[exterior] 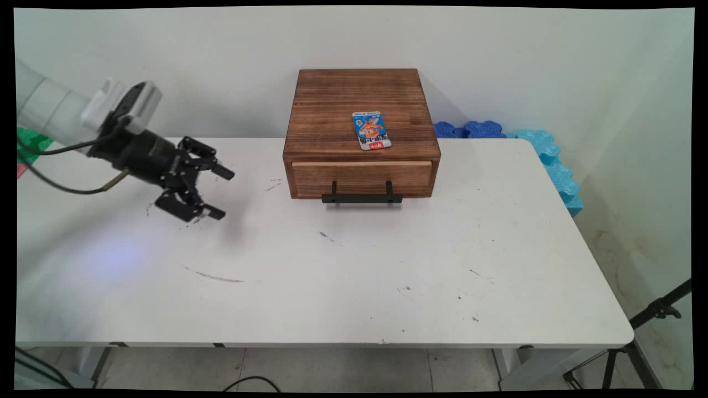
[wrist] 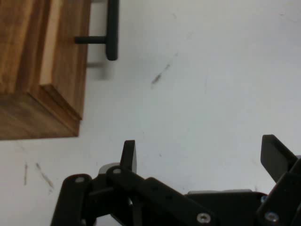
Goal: Open the drawer
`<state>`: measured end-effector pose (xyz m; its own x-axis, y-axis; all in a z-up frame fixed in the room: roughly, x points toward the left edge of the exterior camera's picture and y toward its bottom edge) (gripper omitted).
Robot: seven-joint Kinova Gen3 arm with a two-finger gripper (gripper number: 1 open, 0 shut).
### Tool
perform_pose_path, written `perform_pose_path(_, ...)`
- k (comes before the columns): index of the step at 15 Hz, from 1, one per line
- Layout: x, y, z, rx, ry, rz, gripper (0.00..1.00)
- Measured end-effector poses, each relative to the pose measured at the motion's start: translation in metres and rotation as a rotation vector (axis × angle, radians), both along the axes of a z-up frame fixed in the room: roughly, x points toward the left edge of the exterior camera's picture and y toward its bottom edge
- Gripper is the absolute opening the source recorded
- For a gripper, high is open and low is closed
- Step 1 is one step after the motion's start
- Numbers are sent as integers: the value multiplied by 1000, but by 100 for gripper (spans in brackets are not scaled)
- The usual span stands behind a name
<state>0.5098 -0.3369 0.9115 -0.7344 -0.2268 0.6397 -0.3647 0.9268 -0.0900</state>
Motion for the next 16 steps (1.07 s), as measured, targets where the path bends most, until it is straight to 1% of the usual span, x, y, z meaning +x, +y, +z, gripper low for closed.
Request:
perform_pose_path(5, -38, -19, 3, -15, -46, 12, 100)
perform_pose_path(7, -61, -30, 0, -25, -74, 13, 100)
perform_pose_path(11, -108, -56, -11, -49, -133, 18, 100)
perform_pose_path(16, -163, -87, -27, -74, -182, 20, 100)
